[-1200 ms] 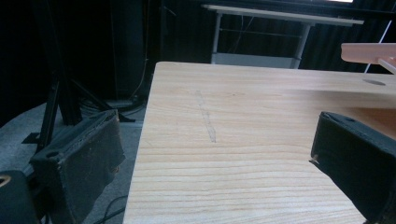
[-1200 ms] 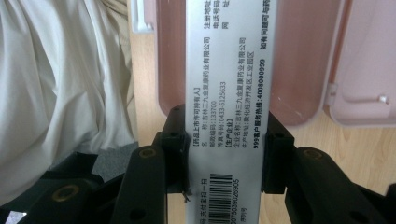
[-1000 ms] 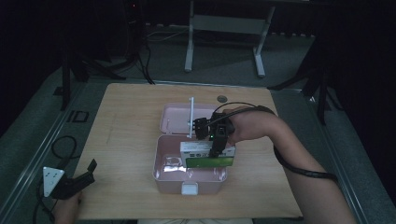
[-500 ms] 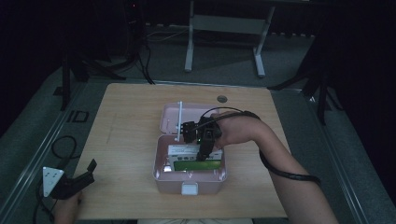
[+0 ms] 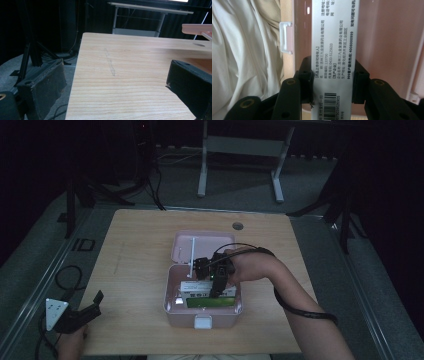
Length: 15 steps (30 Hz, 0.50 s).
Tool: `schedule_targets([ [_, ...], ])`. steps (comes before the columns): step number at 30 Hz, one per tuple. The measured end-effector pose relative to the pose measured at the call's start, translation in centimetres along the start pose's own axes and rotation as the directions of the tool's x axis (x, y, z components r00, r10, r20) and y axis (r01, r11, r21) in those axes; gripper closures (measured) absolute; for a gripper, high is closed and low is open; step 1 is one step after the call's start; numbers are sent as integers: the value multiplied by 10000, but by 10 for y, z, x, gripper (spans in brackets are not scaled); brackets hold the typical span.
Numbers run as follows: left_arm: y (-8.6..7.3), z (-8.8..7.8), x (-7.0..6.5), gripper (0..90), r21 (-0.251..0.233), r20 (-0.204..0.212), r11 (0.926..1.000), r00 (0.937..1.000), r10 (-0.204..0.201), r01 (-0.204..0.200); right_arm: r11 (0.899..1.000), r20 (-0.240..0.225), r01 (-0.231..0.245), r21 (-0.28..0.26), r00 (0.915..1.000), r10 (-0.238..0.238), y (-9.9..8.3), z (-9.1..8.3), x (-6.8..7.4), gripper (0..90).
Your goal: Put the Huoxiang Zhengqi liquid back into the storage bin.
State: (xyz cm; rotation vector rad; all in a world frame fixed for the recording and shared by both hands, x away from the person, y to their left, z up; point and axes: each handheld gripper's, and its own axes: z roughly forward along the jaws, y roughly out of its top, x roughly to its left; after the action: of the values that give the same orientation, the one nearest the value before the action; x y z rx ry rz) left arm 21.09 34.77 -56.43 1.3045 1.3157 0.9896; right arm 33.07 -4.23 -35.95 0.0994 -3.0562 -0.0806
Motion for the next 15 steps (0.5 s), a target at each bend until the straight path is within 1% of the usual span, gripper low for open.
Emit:
schedule_targets([
  [3, 0, 0, 0, 24, 9, 13, 10000, 10000, -30, 30, 10000, -13, -17, 12, 10000, 17, 0, 6, 0, 617],
  [6, 0, 0, 0, 24, -9, 3, 10000, 10000, -16, 16, 10000, -56, 64, 17, 10000, -64, 1, 12, -1, 616],
  [7, 0, 0, 0, 24, -4, 5, 10000, 10000, -10, 10, 10000, -83, 4, 16, 10000, -3, 1, 14, -1, 617],
  [10, 0, 0, 0, 24, 3, 25, 10000, 10000, -30, 30, 10000, -203, 43, 66, 9998, -42, 2, 20, -2, 616],
  [15, 0, 0, 1, 24, -23, 65, 10000, 9999, -92, 93, 9999, -234, -4, 144, 9997, 7, 1, 32, -4, 617],
])
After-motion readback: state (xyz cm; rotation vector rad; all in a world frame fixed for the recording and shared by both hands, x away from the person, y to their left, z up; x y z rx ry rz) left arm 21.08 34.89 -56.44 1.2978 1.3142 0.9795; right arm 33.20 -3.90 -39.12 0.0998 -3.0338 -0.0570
